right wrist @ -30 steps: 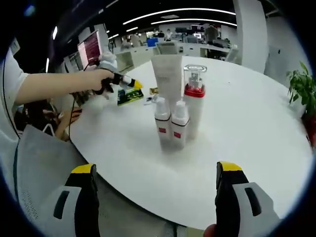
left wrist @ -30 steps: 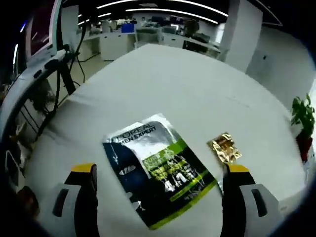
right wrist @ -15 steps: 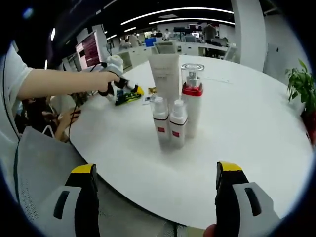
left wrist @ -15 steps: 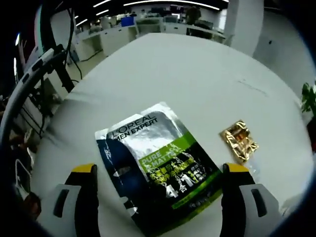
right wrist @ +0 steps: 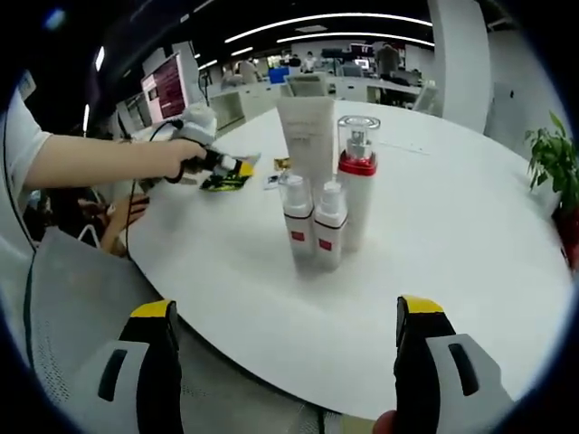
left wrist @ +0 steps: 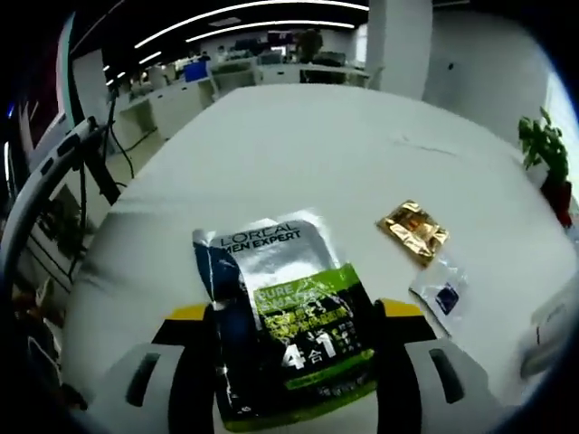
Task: Arrange the skincare products in the storage area until every visible bottle or jar stands upright without overlapping.
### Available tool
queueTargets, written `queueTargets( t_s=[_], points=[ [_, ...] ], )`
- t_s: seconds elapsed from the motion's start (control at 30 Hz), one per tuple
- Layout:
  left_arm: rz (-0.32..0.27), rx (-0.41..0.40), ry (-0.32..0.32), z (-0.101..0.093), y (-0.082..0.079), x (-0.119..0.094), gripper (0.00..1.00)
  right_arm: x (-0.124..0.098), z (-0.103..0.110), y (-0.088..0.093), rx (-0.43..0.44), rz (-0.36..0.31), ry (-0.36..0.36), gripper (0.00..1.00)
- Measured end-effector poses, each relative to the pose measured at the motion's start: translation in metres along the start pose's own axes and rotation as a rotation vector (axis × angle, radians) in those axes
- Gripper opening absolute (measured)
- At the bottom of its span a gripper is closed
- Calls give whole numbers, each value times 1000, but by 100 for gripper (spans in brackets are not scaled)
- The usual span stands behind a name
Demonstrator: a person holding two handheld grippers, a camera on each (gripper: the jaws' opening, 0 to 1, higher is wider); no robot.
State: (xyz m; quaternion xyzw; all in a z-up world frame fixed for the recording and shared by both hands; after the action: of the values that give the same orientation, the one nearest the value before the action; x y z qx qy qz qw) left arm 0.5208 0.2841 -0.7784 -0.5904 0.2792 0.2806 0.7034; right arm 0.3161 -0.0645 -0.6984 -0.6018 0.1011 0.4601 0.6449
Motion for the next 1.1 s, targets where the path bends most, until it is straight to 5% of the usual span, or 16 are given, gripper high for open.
queueTargets(
  t_s=[0.17,0.27,0.47,0.57,0.6,0.63,0.7,0.9,1.1],
  points=[
    [-1,17,18,2,2,6,60,0,1,0,-6,-2,0,99],
    [6,51,36,0,5,18,44,0,1,0,-9,-1,0,99],
    [-4,57,42,0,4,38,39,-1,1,-1,-21,-2,2,98],
    [-41,10,73,2,0,44,21,-1,2,-2,-24,-3,1,98],
    [-81,-3,88,2,-4,39,18,-1,2,-2,-27,-3,0,98],
    [-42,36,93,3,-2,42,17,-1,2,-2,-30,-3,-1,98],
    [-67,97,95,2,-3,36,16,-1,3,-2,-34,-6,-4,98],
    [-75,45,128,7,8,21,13,-3,2,-6,-28,-34,-7,98],
    [-186,40,213,-1,2,-22,12,-11,14,-21,20,-138,-55,95]
  ],
)
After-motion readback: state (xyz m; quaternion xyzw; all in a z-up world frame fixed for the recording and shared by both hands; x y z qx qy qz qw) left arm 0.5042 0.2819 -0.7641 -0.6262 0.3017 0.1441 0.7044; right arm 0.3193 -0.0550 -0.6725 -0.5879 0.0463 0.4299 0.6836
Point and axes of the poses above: the point that each gripper's makers call its tool centre point, and the gripper's own axes: x roughly forward along the fingers, z roughly to its left, y roughly out of its underside, the point moved 7 cm from there along -x, roughly backward along the fingers, and after that the axes turned 12 degrees about x, right-handed, at the moved point
